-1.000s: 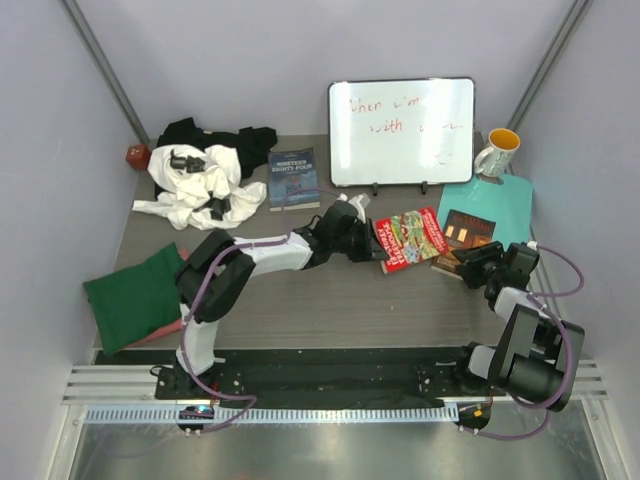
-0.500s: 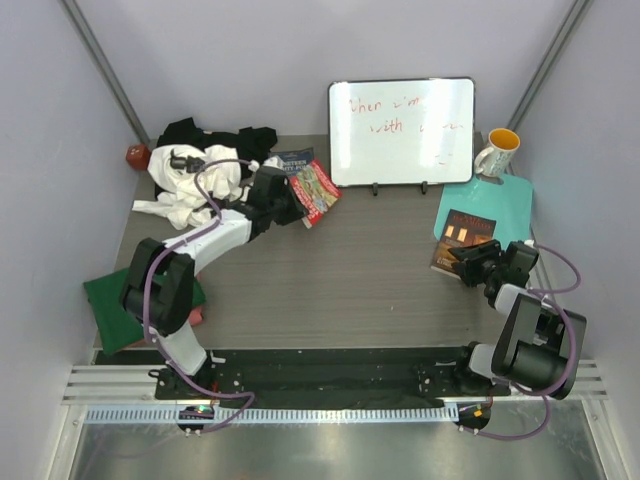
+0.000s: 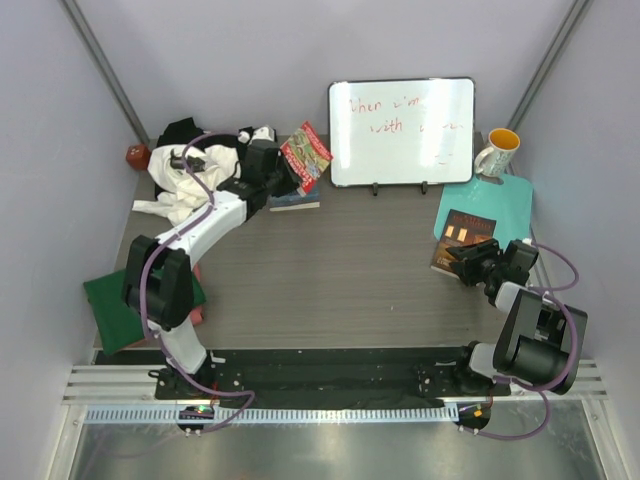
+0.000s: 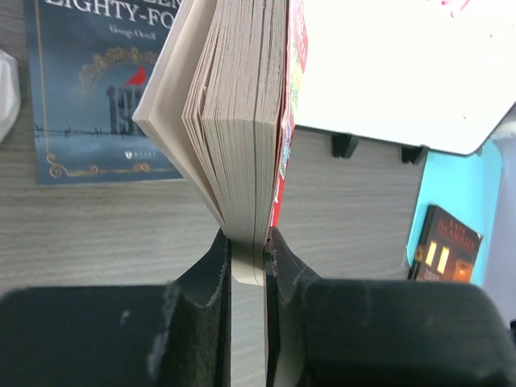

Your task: Fold and stack the t-shirts

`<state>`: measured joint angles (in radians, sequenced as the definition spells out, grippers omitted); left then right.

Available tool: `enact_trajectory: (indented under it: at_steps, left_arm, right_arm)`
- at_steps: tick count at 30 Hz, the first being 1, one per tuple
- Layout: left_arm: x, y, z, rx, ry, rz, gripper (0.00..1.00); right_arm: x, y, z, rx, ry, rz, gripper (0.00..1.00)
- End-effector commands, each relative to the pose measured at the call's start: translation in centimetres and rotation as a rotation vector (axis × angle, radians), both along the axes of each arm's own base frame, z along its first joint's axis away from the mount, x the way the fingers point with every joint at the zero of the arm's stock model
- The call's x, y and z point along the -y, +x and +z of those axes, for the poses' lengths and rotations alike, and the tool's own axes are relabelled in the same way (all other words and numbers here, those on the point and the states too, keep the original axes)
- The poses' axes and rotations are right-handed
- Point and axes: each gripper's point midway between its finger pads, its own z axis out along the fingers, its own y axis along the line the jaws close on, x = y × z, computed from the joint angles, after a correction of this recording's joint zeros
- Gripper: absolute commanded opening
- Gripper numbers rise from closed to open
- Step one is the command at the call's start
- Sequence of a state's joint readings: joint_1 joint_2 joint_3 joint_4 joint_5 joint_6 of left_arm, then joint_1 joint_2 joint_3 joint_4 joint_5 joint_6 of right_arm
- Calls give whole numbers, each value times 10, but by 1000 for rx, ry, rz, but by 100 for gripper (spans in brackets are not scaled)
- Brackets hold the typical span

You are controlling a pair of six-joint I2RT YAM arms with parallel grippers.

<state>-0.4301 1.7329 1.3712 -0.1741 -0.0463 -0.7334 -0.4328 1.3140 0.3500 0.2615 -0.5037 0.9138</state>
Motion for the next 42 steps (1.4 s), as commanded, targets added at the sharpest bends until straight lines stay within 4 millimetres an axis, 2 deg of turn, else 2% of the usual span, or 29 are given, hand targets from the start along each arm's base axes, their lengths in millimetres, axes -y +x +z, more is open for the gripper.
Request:
enact_trajectory:
  at_steps: [1, 6, 10, 13, 17, 22, 26, 33, 38, 42]
  left_arm:
    - [-12, 30, 17, 80, -17, 94, 0]
    - [-28, 40, -7, 48, -34, 205, 0]
    - [-40, 40, -34, 15, -45, 301, 0]
    - [-46, 40, -46, 0, -67, 372, 0]
    - [-48, 39, -58, -15, -74, 437, 0]
    - [-56, 46, -64, -1, -64, 525, 0]
    - [-46, 56, -79, -28, -93, 530, 0]
    - [-23, 71, -83, -36, -105, 463, 0]
    - [-7, 79, -74, -21, -123, 423, 0]
    - [0, 72, -69, -11, -117, 418, 0]
  right_arm:
    - [-4, 0, -1, -7, -8, 41, 52]
    - [-4, 2, 2, -3, -8, 49, 52]
    - [-5, 3, 4, -2, -6, 60, 51]
    - [-6, 3, 6, -6, -8, 75, 51]
    - [-6, 3, 10, -6, -16, 83, 51]
    - [-9, 0, 10, -12, -5, 94, 51]
    - [-11, -3, 10, -25, -9, 114, 51]
    - [-11, -5, 6, -37, -8, 112, 51]
    - [-12, -8, 0, -45, -1, 109, 51]
    - [-14, -10, -5, -52, 7, 108, 51]
